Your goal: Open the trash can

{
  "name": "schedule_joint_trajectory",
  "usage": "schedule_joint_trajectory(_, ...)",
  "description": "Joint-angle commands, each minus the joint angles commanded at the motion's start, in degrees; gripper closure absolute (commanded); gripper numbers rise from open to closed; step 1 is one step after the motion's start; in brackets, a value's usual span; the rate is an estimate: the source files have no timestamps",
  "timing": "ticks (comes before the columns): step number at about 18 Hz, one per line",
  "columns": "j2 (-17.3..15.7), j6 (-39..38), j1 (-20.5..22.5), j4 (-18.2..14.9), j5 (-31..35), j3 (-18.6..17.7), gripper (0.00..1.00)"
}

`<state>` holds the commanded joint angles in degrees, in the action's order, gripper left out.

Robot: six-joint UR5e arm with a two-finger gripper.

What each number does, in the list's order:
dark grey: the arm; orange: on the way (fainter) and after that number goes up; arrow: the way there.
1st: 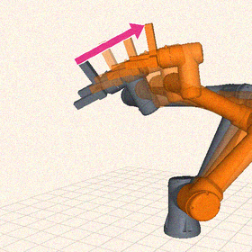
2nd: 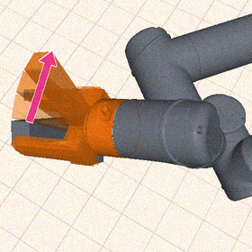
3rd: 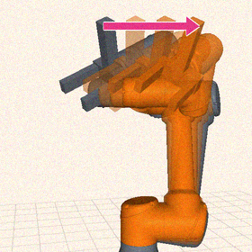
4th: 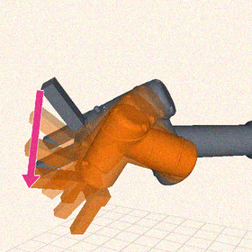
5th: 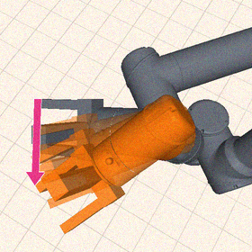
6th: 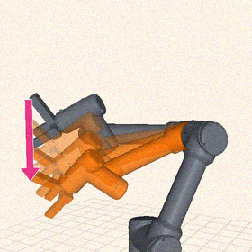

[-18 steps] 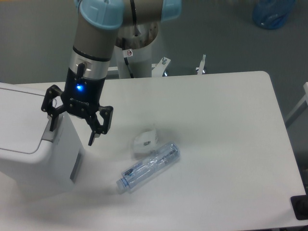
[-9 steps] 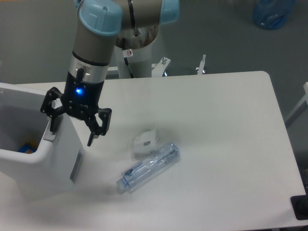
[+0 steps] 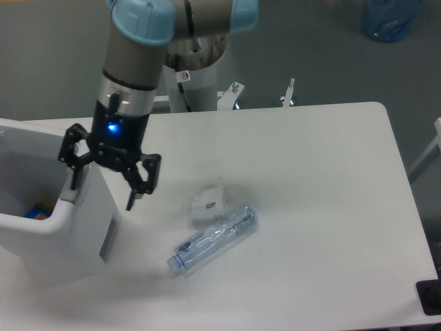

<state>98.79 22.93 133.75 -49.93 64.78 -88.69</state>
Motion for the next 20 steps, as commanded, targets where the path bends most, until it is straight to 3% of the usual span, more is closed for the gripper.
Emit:
schedule_joint_trajectory(6,2.11,16.15,12.47,1.33,0.70,-1.66,0.00)
schedule_joint_trajectory(10,4.30,24.77,17.58,1.24,3.58,-2.54,0.00)
schedule_joint_trajectory(14,6.68,33.38,19.26,1.06,11.76,-3.07,0.00)
schedule_joint_trajectory(20,7.30,50.08,20.49,0.97,16.60,-7.64,0.00)
